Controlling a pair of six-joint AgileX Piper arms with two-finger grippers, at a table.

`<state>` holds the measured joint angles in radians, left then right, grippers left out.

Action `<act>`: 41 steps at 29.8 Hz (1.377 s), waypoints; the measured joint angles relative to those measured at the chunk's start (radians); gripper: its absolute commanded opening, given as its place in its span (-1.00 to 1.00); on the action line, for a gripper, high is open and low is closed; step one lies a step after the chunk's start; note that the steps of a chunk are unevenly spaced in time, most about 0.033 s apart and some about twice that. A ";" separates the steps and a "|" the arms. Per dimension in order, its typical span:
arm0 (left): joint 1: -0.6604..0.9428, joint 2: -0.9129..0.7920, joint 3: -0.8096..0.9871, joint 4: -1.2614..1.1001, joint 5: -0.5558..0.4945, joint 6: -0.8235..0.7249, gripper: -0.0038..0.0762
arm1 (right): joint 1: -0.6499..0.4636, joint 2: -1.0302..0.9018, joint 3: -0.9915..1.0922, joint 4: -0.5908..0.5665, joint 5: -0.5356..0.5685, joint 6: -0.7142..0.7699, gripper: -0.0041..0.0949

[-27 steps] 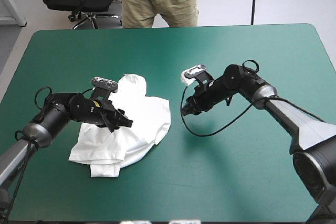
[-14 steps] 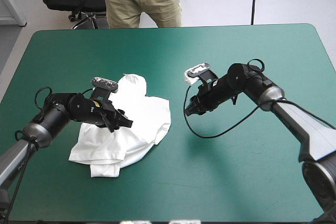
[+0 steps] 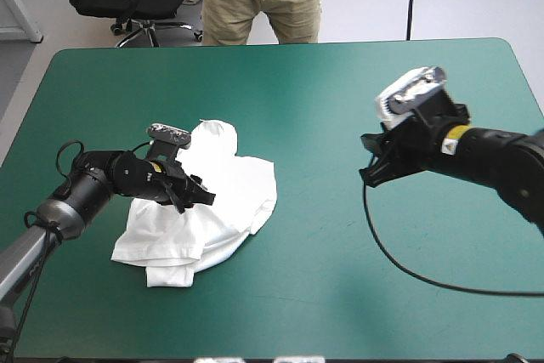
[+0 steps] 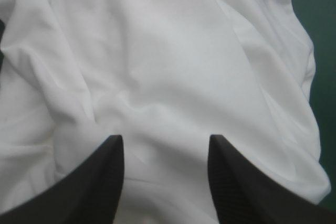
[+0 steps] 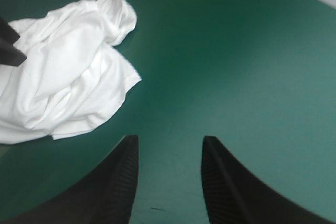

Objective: Fold the cloth

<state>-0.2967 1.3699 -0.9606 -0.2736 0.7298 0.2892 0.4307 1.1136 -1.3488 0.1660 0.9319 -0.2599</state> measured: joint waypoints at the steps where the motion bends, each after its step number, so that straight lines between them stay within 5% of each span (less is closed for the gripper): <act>1: 0.000 0.000 0.000 0.000 -0.005 0.000 0.00 | 0.000 -0.047 0.000 -0.030 0.000 0.024 -0.15; 8: 0.000 0.000 0.000 0.000 -0.039 0.000 0.00 | 0.000 -0.277 0.170 -0.127 -0.081 0.131 -0.16; 18: 0.000 0.000 0.000 0.000 -0.068 0.000 0.00 | 0.000 -0.567 0.712 -0.173 -0.427 0.241 -0.15; 37: 0.000 0.124 -0.002 0.139 -0.072 -0.197 0.12 | 0.000 -0.592 0.825 -0.218 -0.440 0.260 -0.15; 39: 0.000 0.174 -0.002 0.136 -0.074 -0.197 0.03 | 0.000 -0.592 0.825 -0.218 -0.442 0.260 -0.15; 41: 0.000 0.210 -0.008 0.135 -0.081 -0.197 -0.28 | 0.000 -0.592 0.825 -0.217 -0.442 0.260 -0.15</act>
<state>-0.2967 1.5800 -0.9690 -0.1390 0.6488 0.0917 0.4307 0.5212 -0.5242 -0.0514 0.4897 0.0000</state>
